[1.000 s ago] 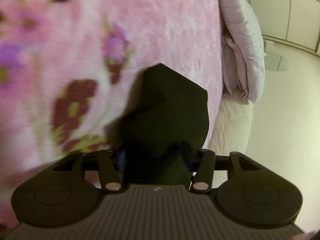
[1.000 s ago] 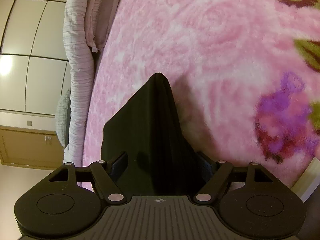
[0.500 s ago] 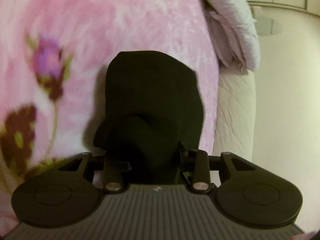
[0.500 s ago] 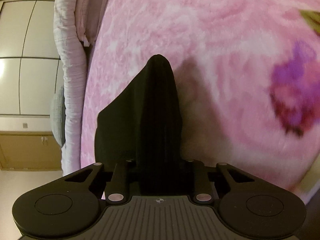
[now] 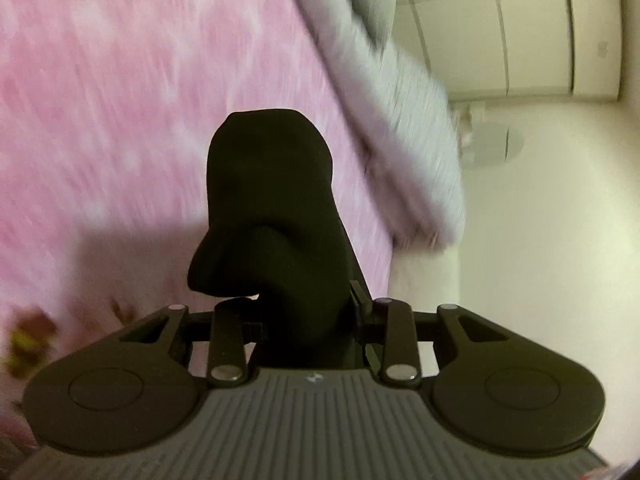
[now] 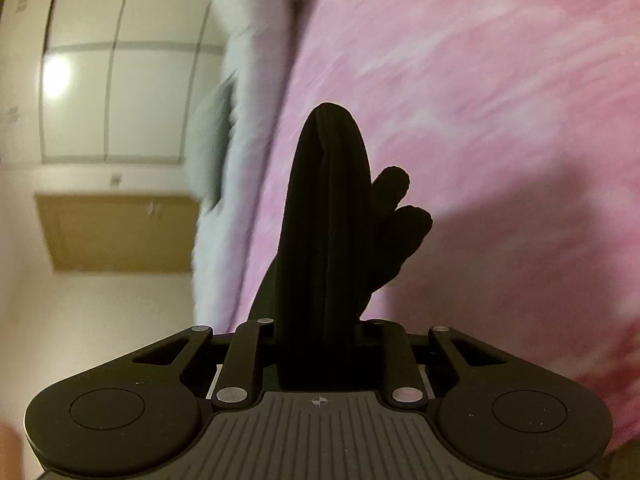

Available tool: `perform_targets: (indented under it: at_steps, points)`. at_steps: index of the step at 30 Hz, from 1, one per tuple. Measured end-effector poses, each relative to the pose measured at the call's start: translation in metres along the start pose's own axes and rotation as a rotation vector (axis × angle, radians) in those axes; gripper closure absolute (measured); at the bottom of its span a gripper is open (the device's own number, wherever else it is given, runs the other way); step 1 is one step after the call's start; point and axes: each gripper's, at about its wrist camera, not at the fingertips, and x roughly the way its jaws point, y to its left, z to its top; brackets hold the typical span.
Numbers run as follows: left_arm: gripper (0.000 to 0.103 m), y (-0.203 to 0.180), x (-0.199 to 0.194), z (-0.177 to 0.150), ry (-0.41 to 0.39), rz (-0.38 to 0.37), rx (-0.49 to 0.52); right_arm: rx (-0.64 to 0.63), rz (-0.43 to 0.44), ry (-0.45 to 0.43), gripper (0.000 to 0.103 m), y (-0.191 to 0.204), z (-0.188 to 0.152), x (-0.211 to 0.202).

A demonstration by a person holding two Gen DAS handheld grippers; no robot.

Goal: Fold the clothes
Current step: 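Carry the folded trousers with both grippers toward the clothes stack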

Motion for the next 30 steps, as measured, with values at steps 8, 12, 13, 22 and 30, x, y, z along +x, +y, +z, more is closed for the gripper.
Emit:
perform_targets:
  at_steps: [8, 12, 13, 22, 30]
  points:
    - [0.074, 0.009, -0.176, 0.111, -0.269, -0.056, -0.011, -0.125, 0.123, 0.188, 0.083, 0.131, -0.073, 0.134]
    - [0.074, 0.032, -0.27, 0.19, -0.329, -0.066, -0.009, -0.175, 0.16, 0.252, 0.083, 0.194, -0.143, 0.218]
    - [0.074, 0.041, -0.298, 0.213, -0.329, -0.069, -0.004, -0.178, 0.162, 0.256, 0.083, 0.208, -0.166, 0.237]
    - [0.074, 0.099, -0.509, 0.418, -0.407, -0.067, 0.034, -0.179, 0.203, 0.304, 0.083, 0.331, -0.358, 0.428]
    - [0.074, 0.125, -0.611, 0.52, -0.573, -0.067, 0.033, -0.262, 0.231, 0.4, 0.083, 0.404, -0.435, 0.558]
